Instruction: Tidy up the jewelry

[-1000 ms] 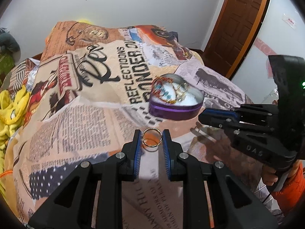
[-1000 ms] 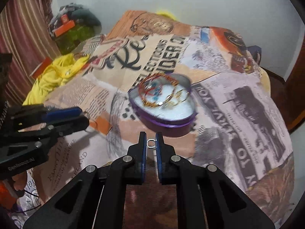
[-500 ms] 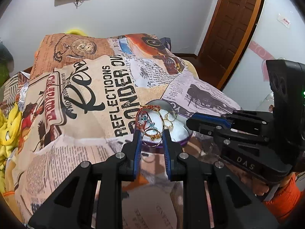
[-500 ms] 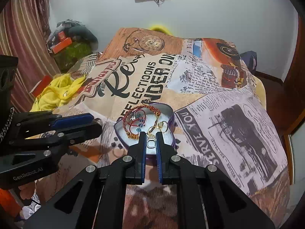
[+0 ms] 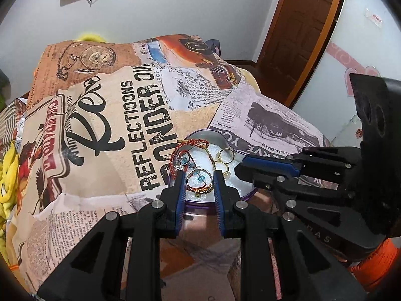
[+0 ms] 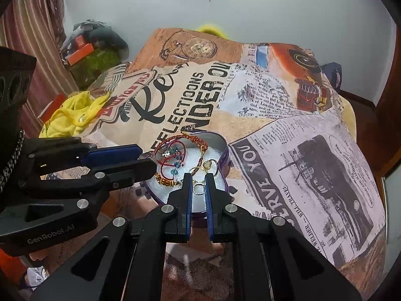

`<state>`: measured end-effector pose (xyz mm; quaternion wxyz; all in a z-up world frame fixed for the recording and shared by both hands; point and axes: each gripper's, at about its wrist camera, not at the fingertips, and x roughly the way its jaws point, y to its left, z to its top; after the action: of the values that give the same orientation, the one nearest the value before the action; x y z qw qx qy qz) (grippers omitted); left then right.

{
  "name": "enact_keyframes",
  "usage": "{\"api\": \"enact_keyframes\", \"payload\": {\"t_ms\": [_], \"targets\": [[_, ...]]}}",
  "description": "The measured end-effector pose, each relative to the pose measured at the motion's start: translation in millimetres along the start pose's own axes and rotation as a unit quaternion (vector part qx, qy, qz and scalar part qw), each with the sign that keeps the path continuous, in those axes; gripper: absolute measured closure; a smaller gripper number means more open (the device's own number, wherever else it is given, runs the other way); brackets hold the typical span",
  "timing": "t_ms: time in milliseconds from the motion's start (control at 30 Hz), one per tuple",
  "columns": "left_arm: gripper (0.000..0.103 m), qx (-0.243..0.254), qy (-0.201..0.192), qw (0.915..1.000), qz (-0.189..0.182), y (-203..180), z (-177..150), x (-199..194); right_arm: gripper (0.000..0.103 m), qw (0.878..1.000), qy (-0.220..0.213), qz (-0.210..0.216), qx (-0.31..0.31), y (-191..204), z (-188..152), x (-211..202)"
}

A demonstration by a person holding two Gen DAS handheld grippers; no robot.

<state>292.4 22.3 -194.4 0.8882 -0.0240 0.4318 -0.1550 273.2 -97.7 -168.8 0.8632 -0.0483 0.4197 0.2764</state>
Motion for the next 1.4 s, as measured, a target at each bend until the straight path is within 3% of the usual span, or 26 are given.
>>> {"api": "enact_keyframes", "payload": {"t_ms": [467,667,867,1133,1400], "targets": [[0.082,-0.011,0.000,0.9999,-0.004,3.7,1.6,-0.8,0.094,1.000,0.008,0.005,0.000,-1.8,0.3,4.4],[0.080,-0.012,-0.005,0.9999,0.000,3.8,1.7,-4.5,0.081,1.000,0.004,0.002,-0.001,-0.6,0.8,1.1],[0.080,-0.018,-0.018,0.9997,0.004,4.0,1.9,-18.0,0.080,1.000,-0.003,-0.002,0.001,-1.4,1.2,-5.3],[0.079,-0.016,-0.053,0.9983,0.016,-4.9,2.9,-56.0,0.080,0.999,-0.029,-0.012,-0.006,7.1,3.4,-33.4],[0.079,-0.011,-0.126,0.9904,0.054,-24.2,0.4,-128.4,0.080,0.995,-0.097,-0.028,-0.010,23.4,8.9,-98.4]]}}
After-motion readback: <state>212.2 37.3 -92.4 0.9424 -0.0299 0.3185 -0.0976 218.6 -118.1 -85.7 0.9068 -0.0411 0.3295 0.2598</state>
